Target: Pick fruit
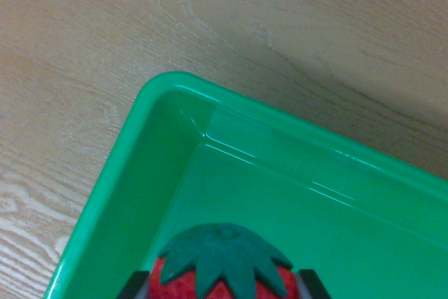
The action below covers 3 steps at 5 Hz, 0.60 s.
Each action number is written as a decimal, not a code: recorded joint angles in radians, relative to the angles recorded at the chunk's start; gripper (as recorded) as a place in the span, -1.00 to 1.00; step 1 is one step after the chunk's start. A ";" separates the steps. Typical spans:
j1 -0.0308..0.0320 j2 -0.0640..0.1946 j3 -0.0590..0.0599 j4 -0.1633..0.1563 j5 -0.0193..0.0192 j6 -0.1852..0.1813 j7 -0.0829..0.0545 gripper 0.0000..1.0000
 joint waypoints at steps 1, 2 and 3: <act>0.0000 0.000 0.000 0.000 0.0000 0.000 0.000 1.00; -0.0005 -0.013 0.000 0.012 0.0008 0.025 0.000 1.00; -0.0005 -0.013 0.000 0.012 0.0008 0.025 0.000 1.00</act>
